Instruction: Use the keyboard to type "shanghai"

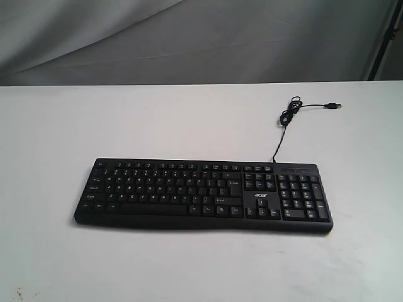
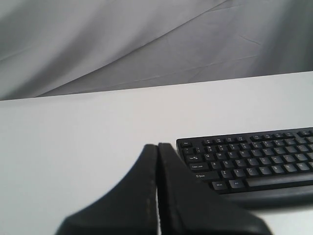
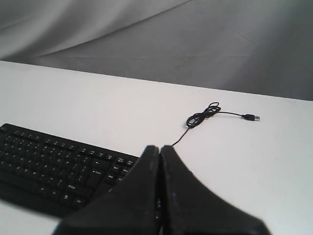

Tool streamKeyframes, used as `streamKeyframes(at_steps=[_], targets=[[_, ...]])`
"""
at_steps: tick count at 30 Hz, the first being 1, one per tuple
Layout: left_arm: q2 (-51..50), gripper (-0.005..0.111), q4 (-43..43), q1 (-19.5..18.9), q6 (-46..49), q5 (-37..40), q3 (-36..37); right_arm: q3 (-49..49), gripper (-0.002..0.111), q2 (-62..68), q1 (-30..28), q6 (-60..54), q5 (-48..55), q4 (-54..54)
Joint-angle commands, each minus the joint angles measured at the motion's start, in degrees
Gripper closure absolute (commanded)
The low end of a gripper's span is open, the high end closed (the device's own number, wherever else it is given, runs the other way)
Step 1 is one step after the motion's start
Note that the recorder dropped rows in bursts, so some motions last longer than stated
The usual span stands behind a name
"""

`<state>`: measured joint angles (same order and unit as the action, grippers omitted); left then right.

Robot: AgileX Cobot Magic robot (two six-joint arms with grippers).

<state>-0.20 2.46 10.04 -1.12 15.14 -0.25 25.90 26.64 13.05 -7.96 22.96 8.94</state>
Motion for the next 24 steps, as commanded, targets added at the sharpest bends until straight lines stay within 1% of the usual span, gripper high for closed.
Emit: streamKeyframes(at_steps=[1, 4, 6, 7, 9, 10, 16, 19, 24], targets=[[0.20, 0.107, 0.04, 0.20, -0.16, -0.16, 0.25, 4.25, 0.108, 8.45, 5.36, 0.10, -4.08, -2.60], [0.20, 0.107, 0.04, 0.20, -0.16, -0.16, 0.25, 4.25, 0.108, 11.90, 11.39, 2.02, -12.58, -2.45], [0.20, 0.107, 0.04, 0.20, -0.16, -0.16, 0.25, 4.25, 0.108, 14.26, 16.02, 4.07, -15.57, -2.45], [0.20, 0.107, 0.04, 0.20, -0.16, -0.16, 0.25, 4.25, 0.108, 16.28, 19.22, 5.28, -16.99, -2.45], [0.20, 0.107, 0.04, 0.20, -0.16, -0.16, 0.25, 4.36, 0.108, 19.25, 23.45, 5.67, -18.49, -2.58], [0.20, 0.107, 0.04, 0.20, -0.16, -0.16, 0.25, 4.89, 0.108, 21.81, 26.61, 5.67, -18.01, -2.71], [0.20, 0.107, 0.04, 0.20, -0.16, -0.16, 0.25, 9.58, 0.108, 35.34, 39.30, 6.70, -12.89, -3.92], [0.20, 0.107, 0.04, 0.20, -0.16, -0.16, 0.25, 10.06, 0.108, 40.45, 43.01, 6.70, -14.52, -3.92], [0.20, 0.107, 0.04, 0.20, -0.16, -0.16, 0.25, 10.57, 0.108, 45.38, 44.85, 6.70, -20.11, -3.92]])
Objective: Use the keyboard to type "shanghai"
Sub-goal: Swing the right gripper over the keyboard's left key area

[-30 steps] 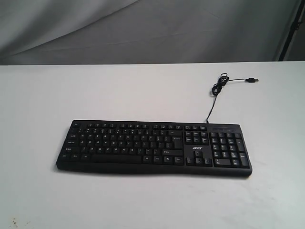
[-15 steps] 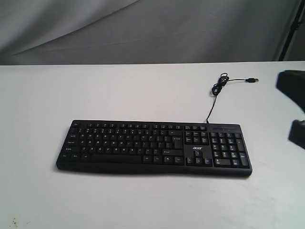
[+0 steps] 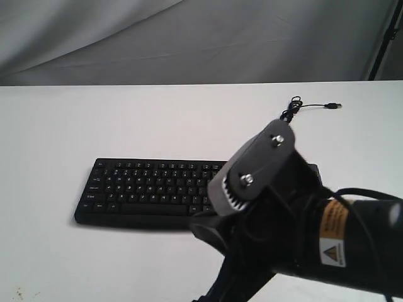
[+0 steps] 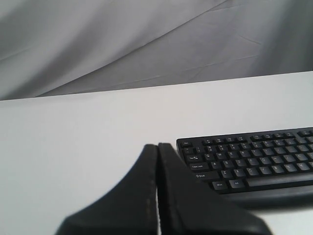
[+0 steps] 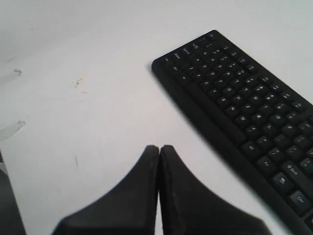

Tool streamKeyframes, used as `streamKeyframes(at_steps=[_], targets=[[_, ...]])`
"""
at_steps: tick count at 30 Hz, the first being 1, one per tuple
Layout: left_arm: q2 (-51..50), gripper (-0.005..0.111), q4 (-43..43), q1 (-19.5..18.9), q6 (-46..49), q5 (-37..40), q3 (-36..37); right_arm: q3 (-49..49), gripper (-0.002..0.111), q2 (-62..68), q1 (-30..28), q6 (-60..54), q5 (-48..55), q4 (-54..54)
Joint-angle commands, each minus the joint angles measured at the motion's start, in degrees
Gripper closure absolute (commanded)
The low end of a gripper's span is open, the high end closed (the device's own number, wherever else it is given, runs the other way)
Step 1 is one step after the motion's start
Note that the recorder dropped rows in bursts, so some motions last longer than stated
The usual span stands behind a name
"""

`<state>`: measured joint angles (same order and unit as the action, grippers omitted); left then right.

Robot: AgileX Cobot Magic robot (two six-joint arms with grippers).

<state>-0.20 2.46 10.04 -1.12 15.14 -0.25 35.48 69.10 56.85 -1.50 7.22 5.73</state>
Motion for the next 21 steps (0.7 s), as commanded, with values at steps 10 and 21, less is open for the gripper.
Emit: streamKeyframes(at_steps=[10, 21], targets=[[0.20, 0.107, 0.04, 0.20, -0.16, -0.16, 0.25, 14.73, 0.108, 13.69, 0.79, -0.15, 2.73, -1.36], [0.20, 0.107, 0.04, 0.20, -0.16, -0.16, 0.25, 44.74, 0.108, 37.81, -1.07, -0.38, 14.57, -11.23]])
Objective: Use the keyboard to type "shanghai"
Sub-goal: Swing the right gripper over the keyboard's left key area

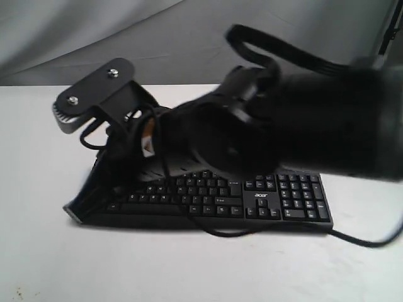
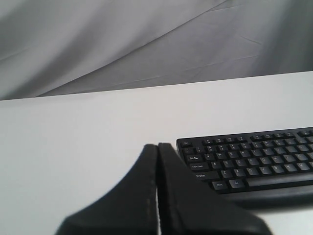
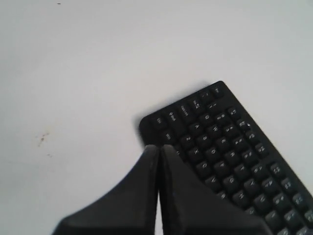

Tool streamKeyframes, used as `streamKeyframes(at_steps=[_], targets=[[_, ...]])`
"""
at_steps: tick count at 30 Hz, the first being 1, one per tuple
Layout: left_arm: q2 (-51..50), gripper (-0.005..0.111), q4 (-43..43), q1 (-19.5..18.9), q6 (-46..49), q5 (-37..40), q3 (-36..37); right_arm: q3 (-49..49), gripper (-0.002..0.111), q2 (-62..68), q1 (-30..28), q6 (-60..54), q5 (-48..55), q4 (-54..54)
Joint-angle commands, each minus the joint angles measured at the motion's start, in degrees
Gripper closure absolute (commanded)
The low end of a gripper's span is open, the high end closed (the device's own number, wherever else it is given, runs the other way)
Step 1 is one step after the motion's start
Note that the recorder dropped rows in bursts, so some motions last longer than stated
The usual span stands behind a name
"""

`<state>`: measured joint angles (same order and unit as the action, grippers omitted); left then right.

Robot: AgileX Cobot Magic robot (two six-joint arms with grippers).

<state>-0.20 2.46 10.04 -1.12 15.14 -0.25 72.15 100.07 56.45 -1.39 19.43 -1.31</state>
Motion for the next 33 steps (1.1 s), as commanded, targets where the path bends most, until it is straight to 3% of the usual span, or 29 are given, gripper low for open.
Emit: streamKeyframes(at_steps=[1, 20, 25, 33], targets=[[0.20, 0.107, 0.04, 0.20, -0.16, -0.16, 0.25, 10.11, 0.108, 8.58, -0.67, -0.49, 2.34, -4.54], [0.20, 0.107, 0.04, 0.20, -0.16, -0.16, 0.25, 15.38, 0.108, 22.73, -5.30, -0.30, -6.13, -2.49], [0.20, 0.107, 0.04, 0.20, -0.16, -0.16, 0.25, 24.56, 0.108, 28.36, -5.65, -0.42, 4.46, -1.55], [0.20, 0.107, 0.04, 0.20, -0.16, -0.16, 0.25, 24.66, 0.108, 30.85, -5.79, -0.66, 4.24, -0.64]])
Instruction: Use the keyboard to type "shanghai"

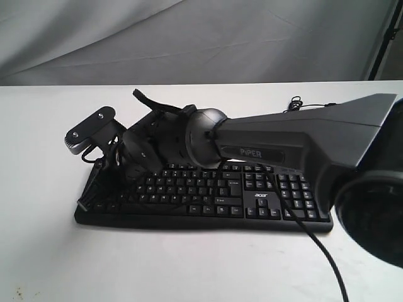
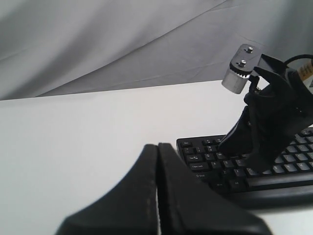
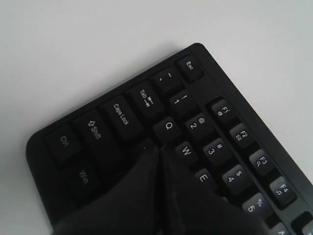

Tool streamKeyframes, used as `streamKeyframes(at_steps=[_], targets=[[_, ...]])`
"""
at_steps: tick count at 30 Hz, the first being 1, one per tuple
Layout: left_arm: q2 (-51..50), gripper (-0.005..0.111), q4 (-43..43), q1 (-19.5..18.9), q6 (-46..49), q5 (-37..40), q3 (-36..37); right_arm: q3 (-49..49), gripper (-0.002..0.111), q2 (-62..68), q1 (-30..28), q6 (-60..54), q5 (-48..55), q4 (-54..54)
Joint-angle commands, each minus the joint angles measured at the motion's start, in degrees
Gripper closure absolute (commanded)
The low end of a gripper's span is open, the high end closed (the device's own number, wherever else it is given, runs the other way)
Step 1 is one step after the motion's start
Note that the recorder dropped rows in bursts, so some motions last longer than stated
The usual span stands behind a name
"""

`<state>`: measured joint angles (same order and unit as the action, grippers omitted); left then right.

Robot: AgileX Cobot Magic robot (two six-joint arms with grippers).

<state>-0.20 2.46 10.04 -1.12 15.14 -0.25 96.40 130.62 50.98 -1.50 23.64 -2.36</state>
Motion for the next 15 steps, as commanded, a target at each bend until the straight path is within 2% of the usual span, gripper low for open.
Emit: streamKeyframes(at_steps=[1, 15], targets=[[0.20, 0.107, 0.04, 0.20, -0.16, -0.16, 0.25, 0.41, 0.108, 0.58, -0.32, -0.55, 0.03, -0.06], [0.20, 0.107, 0.04, 0.20, -0.16, -0.16, 0.25, 0.31, 0.108, 2.40, -1.13, -0.60, -1.42, -0.27]])
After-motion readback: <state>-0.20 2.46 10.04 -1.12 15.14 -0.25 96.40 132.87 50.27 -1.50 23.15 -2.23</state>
